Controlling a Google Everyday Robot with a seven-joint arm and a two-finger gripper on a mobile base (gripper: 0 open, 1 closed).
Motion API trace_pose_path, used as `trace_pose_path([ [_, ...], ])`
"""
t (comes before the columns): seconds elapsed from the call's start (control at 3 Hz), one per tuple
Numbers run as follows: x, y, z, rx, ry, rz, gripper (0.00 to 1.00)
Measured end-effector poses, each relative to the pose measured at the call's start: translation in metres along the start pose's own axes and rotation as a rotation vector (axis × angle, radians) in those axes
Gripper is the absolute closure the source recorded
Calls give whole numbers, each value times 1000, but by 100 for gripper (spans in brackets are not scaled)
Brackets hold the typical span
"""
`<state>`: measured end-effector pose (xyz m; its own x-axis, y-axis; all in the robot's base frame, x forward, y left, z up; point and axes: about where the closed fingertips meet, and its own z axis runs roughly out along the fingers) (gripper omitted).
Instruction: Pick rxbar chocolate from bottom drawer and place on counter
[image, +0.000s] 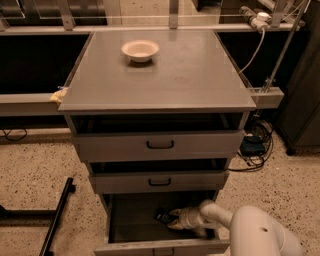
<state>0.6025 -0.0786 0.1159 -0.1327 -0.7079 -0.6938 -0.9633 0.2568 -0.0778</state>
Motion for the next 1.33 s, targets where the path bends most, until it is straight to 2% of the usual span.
trace_pose_path([
  [0.67,-25,12,-47,-34,-16,-52,100],
  [1.0,-41,23,-93,-57,-22,-83,100],
  [1.33,-58,29,-154,-52,-4,-85,100],
])
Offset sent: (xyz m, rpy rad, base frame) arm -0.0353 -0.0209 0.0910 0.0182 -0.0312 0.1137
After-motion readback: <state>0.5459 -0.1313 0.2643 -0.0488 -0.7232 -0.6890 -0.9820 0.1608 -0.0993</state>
